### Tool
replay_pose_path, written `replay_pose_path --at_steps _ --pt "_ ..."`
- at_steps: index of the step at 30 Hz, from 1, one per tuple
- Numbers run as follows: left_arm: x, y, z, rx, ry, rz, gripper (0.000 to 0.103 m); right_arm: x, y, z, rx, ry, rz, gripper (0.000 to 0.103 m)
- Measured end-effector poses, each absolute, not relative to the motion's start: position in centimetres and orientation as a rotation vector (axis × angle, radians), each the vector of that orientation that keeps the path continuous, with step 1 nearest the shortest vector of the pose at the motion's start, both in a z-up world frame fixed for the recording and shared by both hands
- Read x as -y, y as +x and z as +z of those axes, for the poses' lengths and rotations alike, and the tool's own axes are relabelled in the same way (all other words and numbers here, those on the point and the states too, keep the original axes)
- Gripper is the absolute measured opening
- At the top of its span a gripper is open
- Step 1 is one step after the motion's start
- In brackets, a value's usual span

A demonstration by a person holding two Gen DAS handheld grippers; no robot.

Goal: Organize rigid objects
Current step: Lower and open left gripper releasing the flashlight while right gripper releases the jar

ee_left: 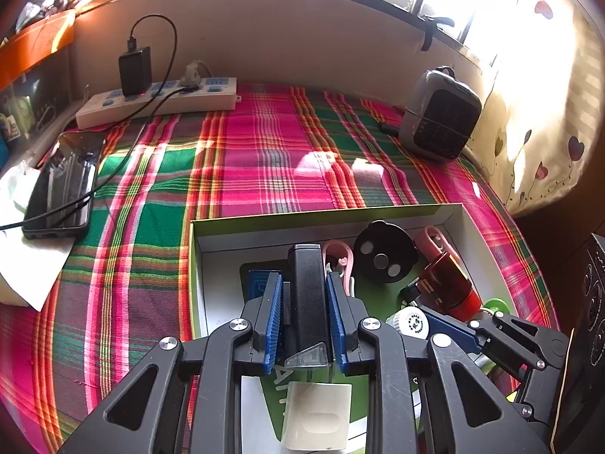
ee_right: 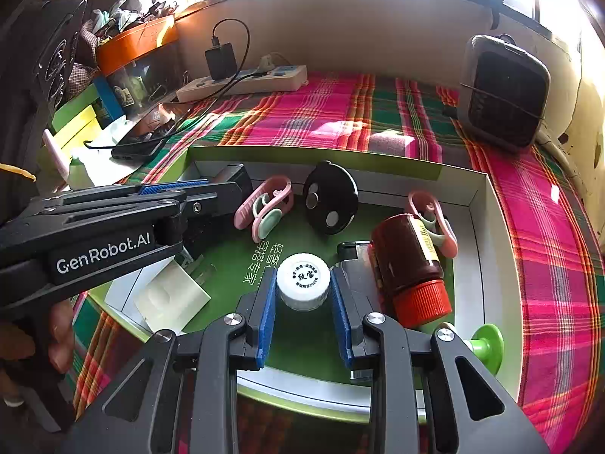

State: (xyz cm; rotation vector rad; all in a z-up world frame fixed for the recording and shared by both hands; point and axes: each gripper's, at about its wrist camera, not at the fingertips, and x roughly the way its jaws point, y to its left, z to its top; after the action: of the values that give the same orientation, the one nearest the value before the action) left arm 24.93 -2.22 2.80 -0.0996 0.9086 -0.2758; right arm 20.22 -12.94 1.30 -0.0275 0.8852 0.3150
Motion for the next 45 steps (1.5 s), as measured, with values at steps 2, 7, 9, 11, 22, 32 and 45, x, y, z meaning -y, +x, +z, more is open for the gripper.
replay_pose_path --at_steps 2,7,9,11,22,32,45 --pt "2.21 24.92 2.82 -0.909 -0.101 -0.275 0.022 12.95 20.18 1.29 -0.885 -0.028 0.317 0.029" --pt "2.19 24.9 2.81 -0.909 -0.102 -0.275 0.022 12.95 20.17 1.28 -0.883 -0.027 0.318 0.029" --pt "2.18 24.91 2.81 -0.909 -0.1 -0.276 0.022 12.97 20.17 1.27 -0.883 -0.024 0.317 0.029" --pt "2.18 24.88 2.81 -0.908 -0.101 -0.275 0.022 12.96 20.17 1.28 -0.882 -0.025 0.317 0.029" --pt "2.15 24.78 2.79 -0.906 -0.099 -0.273 0.028 12.99 20.06 1.3 -0.881 -0.018 0.317 0.032" --pt "1.84 24.61 2.85 -0.903 -0.1 -0.255 0.03 12.87 19.9 1.28 -0.876 -0.016 0.316 0.041" --pt "2.16 24.15 2.83 -0.898 -0.081 -0.227 0.036 13.07 19.88 1.33 -0.876 -0.007 0.31 0.042"
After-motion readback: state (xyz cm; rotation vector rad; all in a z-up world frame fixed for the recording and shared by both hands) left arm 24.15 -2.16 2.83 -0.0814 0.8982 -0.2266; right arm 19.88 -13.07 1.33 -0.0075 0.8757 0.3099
